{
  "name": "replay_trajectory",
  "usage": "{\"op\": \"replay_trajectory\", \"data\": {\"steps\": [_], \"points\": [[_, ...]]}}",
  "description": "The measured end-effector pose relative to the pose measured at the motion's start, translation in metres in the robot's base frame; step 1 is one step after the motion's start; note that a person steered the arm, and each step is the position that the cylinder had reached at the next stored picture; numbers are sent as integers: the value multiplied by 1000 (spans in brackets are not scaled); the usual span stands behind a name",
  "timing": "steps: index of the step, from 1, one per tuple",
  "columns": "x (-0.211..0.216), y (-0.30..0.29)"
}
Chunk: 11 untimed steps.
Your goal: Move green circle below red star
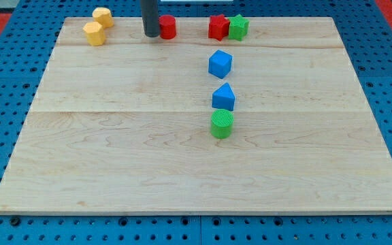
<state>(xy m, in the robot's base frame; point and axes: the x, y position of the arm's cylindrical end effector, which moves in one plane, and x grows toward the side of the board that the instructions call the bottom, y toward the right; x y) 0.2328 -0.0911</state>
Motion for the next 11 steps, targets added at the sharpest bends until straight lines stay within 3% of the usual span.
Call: {"op": "replay_trajectory", "data": {"steps": [2, 4, 5, 6, 7, 8, 9, 11], "points": [[-26, -18], [-10, 71], [57, 6], [158, -3], [231, 16], [245, 90], [269, 114], [202, 178]]}}
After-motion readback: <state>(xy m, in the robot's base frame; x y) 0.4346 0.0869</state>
